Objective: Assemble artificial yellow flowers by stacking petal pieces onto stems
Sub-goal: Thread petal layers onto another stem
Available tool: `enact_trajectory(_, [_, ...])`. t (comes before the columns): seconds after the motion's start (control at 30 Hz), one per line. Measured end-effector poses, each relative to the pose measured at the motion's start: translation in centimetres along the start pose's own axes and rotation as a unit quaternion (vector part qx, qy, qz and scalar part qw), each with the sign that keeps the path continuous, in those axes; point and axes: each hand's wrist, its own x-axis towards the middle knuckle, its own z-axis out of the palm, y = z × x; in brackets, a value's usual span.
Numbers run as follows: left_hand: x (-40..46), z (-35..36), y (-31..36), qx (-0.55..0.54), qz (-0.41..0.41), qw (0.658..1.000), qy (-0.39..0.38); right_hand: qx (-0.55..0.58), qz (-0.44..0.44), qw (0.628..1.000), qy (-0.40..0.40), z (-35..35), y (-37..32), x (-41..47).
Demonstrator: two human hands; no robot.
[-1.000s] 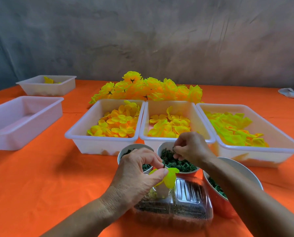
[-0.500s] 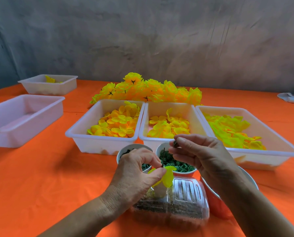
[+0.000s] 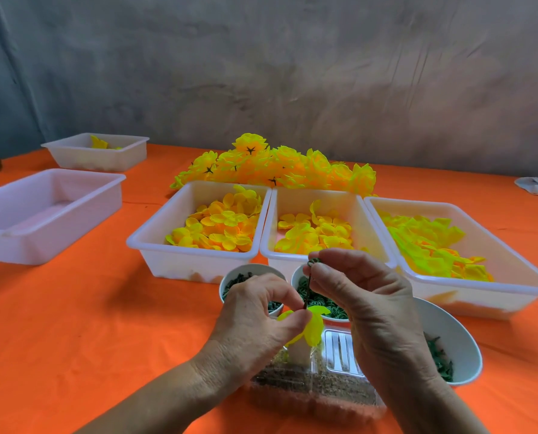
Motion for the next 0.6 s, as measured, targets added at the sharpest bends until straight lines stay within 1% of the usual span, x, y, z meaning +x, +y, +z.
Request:
enact_trajectory(0.13, [-0.05, -0.09, 0.23, -0.011, -0.003, 1.0, -0.006, 0.01, -0.01, 1.0, -0.023, 0.42, 0.27, -0.36])
enact_trajectory(0.6, [-0.08, -0.18, 0.22, 0.01, -0.007, 1.0, -0.01, -0.022, -0.059, 0.998, -0.031, 0.53, 0.38, -0.57])
